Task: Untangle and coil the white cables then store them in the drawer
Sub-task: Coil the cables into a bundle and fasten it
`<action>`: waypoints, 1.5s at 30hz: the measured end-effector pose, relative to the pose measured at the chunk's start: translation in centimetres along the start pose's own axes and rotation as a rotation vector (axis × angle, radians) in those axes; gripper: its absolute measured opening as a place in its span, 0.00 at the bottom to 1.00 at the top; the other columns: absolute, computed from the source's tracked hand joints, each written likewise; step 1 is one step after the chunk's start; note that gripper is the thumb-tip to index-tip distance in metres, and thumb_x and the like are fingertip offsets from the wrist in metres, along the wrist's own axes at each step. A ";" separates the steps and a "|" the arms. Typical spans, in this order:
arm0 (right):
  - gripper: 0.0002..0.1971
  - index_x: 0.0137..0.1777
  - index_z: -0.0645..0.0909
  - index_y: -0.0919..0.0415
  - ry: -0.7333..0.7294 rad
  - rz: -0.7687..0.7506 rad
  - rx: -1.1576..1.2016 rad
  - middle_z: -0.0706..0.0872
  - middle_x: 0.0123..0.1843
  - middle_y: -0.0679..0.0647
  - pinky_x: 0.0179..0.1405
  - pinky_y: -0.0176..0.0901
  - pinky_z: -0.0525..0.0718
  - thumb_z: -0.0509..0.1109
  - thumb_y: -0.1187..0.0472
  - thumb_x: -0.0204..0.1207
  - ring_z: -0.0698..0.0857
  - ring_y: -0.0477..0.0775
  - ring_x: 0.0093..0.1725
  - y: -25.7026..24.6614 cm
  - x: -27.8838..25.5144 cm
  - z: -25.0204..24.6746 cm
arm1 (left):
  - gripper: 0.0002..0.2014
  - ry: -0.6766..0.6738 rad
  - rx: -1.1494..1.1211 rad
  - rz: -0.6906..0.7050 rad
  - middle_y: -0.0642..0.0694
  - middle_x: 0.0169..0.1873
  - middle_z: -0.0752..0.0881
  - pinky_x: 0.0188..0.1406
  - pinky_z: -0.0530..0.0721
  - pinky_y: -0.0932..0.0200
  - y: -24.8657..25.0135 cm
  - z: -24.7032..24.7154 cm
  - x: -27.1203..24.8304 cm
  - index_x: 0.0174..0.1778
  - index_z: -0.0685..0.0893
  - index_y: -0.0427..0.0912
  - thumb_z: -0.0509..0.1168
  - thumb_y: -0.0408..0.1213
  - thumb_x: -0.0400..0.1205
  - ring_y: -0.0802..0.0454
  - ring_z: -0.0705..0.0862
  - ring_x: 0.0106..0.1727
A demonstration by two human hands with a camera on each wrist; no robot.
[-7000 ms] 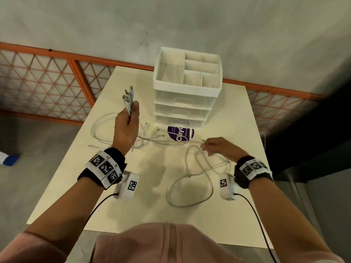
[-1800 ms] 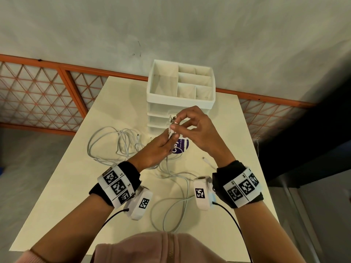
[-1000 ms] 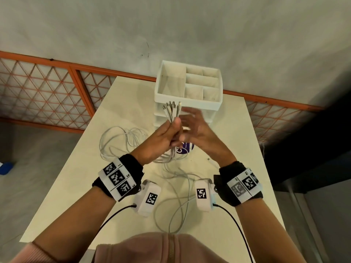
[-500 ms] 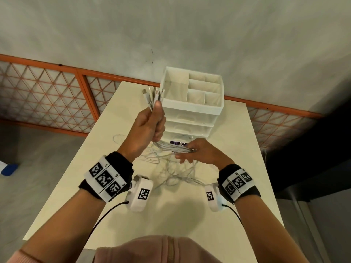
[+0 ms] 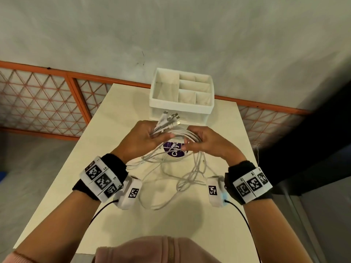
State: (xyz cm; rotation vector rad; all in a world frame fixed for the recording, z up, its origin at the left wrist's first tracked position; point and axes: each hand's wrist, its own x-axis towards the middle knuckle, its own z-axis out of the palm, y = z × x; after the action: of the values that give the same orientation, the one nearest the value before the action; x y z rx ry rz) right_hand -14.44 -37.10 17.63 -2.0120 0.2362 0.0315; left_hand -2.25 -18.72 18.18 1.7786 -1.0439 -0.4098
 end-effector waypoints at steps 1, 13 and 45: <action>0.10 0.41 0.79 0.64 -0.007 0.028 -0.016 0.81 0.34 0.55 0.34 0.40 0.77 0.79 0.64 0.69 0.79 0.50 0.33 0.7 0.1 -0.1 | 0.21 0.052 -0.035 0.024 0.57 0.12 0.75 0.22 0.67 0.67 0.0 0.1 0.1 0.16 0.77 0.52 0.71 0.40 0.76 0.61 0.69 0.17; 0.06 0.41 0.83 0.64 0.164 0.130 0.085 0.78 0.28 0.53 0.34 0.33 0.74 0.73 0.61 0.75 0.76 0.45 0.29 4.2 -1.1 -1.5 | 0.19 0.450 -0.205 0.036 0.52 0.15 0.71 0.20 0.67 0.69 -0.7 -0.8 1.1 0.34 0.81 0.20 0.69 0.38 0.79 0.59 0.66 0.18; 0.11 0.57 0.80 0.57 0.247 0.016 0.018 0.77 0.56 0.49 0.52 0.26 0.77 0.70 0.56 0.77 0.79 0.40 0.54 1.3 -1.4 -0.8 | 0.03 -0.035 0.145 0.028 0.56 0.30 0.80 0.33 0.69 0.68 -1.9 2.6 1.5 0.46 0.84 0.37 0.66 0.32 0.80 0.73 0.78 0.30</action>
State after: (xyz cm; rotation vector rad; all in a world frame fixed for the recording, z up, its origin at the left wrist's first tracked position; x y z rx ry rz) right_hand -16.16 -38.19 17.02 -1.9949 0.4083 -0.2096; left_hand -2.29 -21.18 15.63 1.8881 -1.1465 -0.3573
